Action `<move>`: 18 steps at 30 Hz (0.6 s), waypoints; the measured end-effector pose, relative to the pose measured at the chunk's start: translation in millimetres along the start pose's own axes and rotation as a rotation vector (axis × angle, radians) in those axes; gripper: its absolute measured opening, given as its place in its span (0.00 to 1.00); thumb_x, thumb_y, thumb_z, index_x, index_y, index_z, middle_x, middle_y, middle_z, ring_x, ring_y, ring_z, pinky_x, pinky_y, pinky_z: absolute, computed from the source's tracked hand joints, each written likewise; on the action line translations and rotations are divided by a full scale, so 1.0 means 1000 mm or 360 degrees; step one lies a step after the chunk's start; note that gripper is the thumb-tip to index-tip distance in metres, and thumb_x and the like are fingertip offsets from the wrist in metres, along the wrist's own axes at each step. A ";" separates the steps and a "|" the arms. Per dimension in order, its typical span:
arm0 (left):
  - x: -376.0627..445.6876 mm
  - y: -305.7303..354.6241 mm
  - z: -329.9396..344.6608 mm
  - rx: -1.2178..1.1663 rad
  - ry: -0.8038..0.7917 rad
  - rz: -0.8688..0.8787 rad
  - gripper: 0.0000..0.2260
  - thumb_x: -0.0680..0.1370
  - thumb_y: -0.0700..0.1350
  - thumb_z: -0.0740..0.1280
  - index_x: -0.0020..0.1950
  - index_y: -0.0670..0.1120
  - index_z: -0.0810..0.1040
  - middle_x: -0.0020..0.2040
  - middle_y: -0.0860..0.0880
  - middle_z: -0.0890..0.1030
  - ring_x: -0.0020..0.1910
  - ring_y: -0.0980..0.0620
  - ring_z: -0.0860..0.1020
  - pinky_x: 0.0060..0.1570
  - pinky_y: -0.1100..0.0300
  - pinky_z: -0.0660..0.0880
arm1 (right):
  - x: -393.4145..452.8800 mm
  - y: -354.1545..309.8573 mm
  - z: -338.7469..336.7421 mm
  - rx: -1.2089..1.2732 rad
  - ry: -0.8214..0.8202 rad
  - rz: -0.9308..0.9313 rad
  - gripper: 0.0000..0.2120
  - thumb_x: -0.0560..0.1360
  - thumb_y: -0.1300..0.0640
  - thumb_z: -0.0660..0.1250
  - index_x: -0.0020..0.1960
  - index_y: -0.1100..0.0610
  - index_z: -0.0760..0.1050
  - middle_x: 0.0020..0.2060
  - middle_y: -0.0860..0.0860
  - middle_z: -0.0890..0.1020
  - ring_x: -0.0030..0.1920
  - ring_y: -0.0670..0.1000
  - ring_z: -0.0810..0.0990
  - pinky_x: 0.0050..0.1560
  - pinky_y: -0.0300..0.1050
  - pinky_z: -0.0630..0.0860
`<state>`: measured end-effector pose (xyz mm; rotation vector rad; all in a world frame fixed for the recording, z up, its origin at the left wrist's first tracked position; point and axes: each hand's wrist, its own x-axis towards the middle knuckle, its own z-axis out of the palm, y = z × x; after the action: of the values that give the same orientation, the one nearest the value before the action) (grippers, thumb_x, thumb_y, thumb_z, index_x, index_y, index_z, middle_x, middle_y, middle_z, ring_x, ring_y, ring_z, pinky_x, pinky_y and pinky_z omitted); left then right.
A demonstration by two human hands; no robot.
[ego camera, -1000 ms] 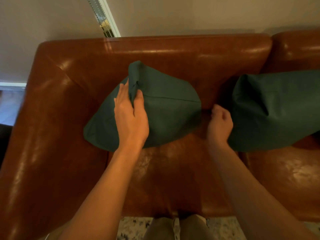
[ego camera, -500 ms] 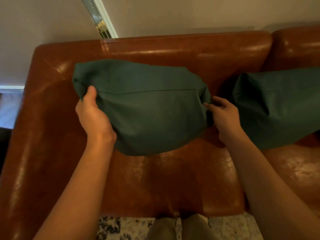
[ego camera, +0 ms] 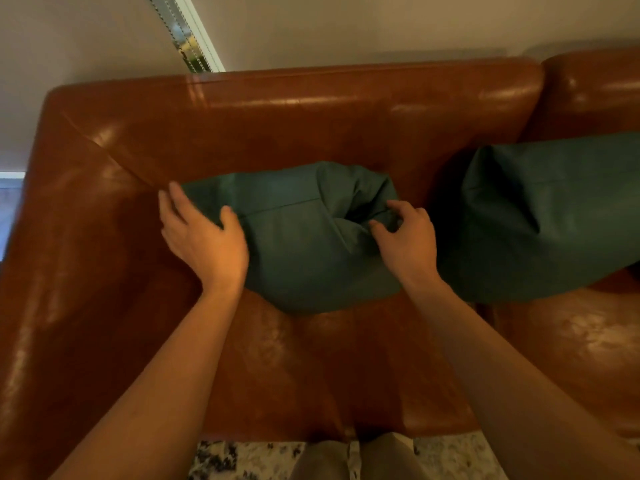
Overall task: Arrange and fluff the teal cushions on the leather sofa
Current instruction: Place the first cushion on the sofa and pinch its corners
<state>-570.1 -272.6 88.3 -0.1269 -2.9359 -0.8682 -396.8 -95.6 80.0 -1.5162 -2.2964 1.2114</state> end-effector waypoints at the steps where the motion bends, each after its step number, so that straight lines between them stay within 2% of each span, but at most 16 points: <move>1: -0.004 0.012 -0.003 0.0034 0.0042 0.0213 0.31 0.75 0.50 0.64 0.76 0.44 0.59 0.76 0.42 0.60 0.75 0.42 0.59 0.73 0.47 0.55 | 0.000 -0.001 0.001 -0.0023 -0.0004 -0.0006 0.24 0.75 0.47 0.68 0.69 0.50 0.70 0.61 0.53 0.72 0.62 0.55 0.72 0.61 0.55 0.74; 4: -0.010 0.055 0.007 -0.0122 -0.0164 0.0886 0.21 0.75 0.49 0.64 0.67 0.45 0.74 0.68 0.44 0.72 0.72 0.42 0.65 0.71 0.45 0.60 | -0.002 -0.003 0.005 -0.0070 -0.0020 -0.0041 0.24 0.75 0.47 0.68 0.68 0.51 0.70 0.61 0.53 0.71 0.62 0.55 0.71 0.61 0.54 0.74; 5: -0.011 0.071 0.014 -0.0132 -0.0302 0.1096 0.17 0.75 0.48 0.65 0.62 0.46 0.78 0.64 0.45 0.76 0.69 0.43 0.69 0.69 0.45 0.63 | -0.003 -0.004 0.006 -0.0091 -0.0015 -0.0053 0.24 0.75 0.47 0.69 0.68 0.51 0.70 0.61 0.53 0.72 0.62 0.56 0.72 0.60 0.54 0.74; 7: -0.015 0.099 0.026 0.0081 -0.0646 0.1366 0.15 0.74 0.50 0.67 0.60 0.50 0.79 0.63 0.48 0.75 0.68 0.46 0.68 0.69 0.47 0.61 | -0.006 -0.007 0.009 -0.0131 -0.0001 -0.0071 0.23 0.74 0.48 0.69 0.67 0.51 0.71 0.60 0.53 0.72 0.61 0.56 0.72 0.59 0.54 0.74; 9: -0.014 0.113 0.039 0.0403 -0.0886 0.1408 0.16 0.75 0.51 0.68 0.62 0.52 0.76 0.65 0.49 0.71 0.68 0.46 0.65 0.69 0.49 0.57 | -0.007 -0.008 0.009 -0.0151 0.0001 -0.0071 0.22 0.74 0.48 0.69 0.66 0.51 0.71 0.59 0.53 0.72 0.61 0.56 0.72 0.58 0.54 0.74; 11: -0.009 0.115 0.048 0.0561 -0.0974 0.1376 0.14 0.75 0.49 0.68 0.61 0.52 0.75 0.62 0.48 0.71 0.64 0.44 0.67 0.63 0.49 0.61 | -0.007 -0.006 0.008 -0.0152 -0.0005 -0.0068 0.22 0.74 0.47 0.69 0.66 0.51 0.71 0.59 0.52 0.72 0.61 0.56 0.71 0.58 0.54 0.74; 14: 0.001 0.112 0.051 0.0463 -0.0933 0.1349 0.05 0.78 0.47 0.66 0.53 0.50 0.76 0.54 0.49 0.75 0.57 0.44 0.71 0.52 0.51 0.62 | -0.006 -0.003 0.008 -0.0144 -0.0024 -0.0083 0.22 0.74 0.46 0.69 0.66 0.50 0.71 0.58 0.51 0.72 0.60 0.55 0.71 0.58 0.54 0.74; 18: 0.005 0.112 0.056 0.0454 -0.0895 0.1347 0.04 0.79 0.44 0.63 0.49 0.49 0.77 0.50 0.50 0.75 0.55 0.45 0.71 0.49 0.53 0.59 | -0.006 -0.001 0.011 -0.0126 -0.0015 -0.0098 0.22 0.73 0.45 0.68 0.65 0.49 0.72 0.56 0.50 0.71 0.59 0.55 0.72 0.57 0.56 0.74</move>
<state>-566.3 -148.5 102.5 -1.6598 -2.8934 -0.2944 -399.8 -107.0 75.2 -1.4556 -2.4054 1.1275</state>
